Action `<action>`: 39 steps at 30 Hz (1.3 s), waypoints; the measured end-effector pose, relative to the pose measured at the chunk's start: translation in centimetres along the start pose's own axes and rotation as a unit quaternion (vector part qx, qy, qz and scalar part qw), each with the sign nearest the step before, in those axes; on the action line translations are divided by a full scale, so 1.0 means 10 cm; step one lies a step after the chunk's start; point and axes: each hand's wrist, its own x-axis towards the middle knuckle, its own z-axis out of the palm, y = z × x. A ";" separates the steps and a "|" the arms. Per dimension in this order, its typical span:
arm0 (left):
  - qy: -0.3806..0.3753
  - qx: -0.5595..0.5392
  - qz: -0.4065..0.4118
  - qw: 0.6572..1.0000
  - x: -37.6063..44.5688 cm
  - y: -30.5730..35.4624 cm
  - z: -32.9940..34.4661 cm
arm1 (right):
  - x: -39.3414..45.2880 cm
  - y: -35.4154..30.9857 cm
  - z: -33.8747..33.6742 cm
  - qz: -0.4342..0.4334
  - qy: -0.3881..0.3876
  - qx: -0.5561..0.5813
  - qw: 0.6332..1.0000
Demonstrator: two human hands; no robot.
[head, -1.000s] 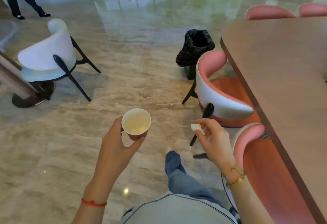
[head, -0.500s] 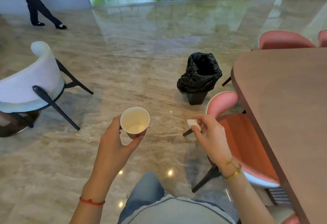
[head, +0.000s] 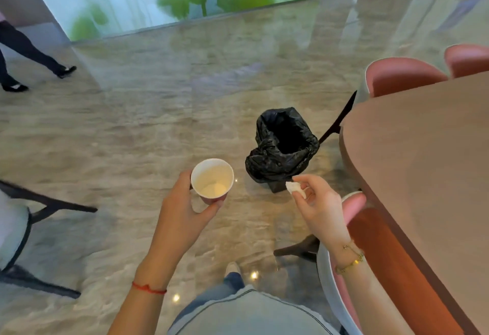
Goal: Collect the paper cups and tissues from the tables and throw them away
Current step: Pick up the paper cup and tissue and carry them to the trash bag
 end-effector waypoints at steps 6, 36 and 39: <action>-0.069 0.010 0.037 0.997 1.52 -0.14 0.34 | 1.02 0.14 0.28 0.082 0.054 -0.006 0.995; -0.350 0.087 -0.035 0.932 6.06 -0.74 3.48 | 5.00 2.29 0.73 0.315 -0.075 -0.052 0.945; -0.349 0.120 0.007 0.929 6.15 -0.74 3.35 | 5.04 2.24 0.63 0.289 -0.054 -0.059 0.954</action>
